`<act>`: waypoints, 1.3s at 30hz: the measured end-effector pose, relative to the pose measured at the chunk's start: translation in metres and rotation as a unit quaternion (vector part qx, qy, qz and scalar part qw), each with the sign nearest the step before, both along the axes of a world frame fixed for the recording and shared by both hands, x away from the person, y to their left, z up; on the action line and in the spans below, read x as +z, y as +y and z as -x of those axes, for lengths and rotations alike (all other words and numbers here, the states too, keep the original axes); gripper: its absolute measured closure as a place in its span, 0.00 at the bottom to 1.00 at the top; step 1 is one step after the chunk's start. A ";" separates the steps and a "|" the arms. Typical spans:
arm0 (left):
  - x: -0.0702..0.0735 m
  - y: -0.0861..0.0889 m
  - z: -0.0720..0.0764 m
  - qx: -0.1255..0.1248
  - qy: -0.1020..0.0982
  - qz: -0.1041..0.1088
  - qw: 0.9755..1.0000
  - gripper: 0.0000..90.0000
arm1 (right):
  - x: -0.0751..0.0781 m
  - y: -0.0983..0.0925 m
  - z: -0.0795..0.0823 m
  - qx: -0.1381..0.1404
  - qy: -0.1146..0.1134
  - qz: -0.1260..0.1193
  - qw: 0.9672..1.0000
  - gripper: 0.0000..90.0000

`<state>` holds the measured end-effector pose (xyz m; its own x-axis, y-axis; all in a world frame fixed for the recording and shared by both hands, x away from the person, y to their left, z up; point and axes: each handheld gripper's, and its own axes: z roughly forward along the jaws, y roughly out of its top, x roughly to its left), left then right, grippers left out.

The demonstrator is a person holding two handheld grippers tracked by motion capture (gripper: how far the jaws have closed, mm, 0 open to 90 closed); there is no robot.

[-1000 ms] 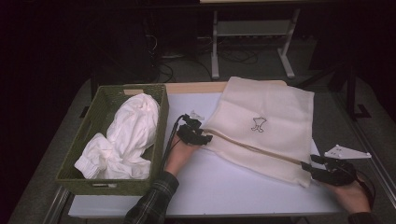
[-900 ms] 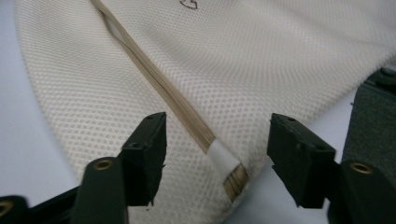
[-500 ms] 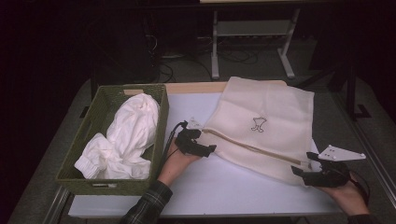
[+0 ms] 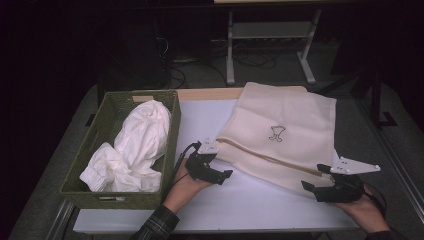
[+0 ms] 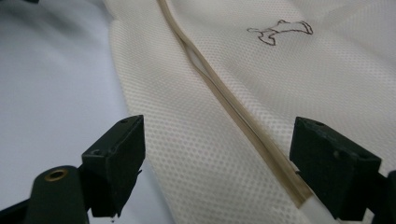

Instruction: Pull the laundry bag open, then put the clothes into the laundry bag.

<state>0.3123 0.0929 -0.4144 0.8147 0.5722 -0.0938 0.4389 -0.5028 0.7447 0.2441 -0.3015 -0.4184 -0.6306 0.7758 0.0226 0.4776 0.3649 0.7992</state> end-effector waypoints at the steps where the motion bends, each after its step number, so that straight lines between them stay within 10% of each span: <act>1: 0.000 0.000 0.003 -0.003 0.002 0.000 1.000 0.18 | 0.000 0.002 0.000 0.001 -0.001 -0.002 1.000 0.20; 25: -0.007 0.015 0.040 -0.010 0.003 0.001 1.000 0.17 | -0.004 0.080 -0.015 0.086 -0.015 -0.007 0.996 0.16; 39: 0.012 0.020 0.033 0.002 -0.002 0.002 1.000 0.17 | -0.009 0.094 -0.021 0.100 -0.007 0.000 0.995 0.15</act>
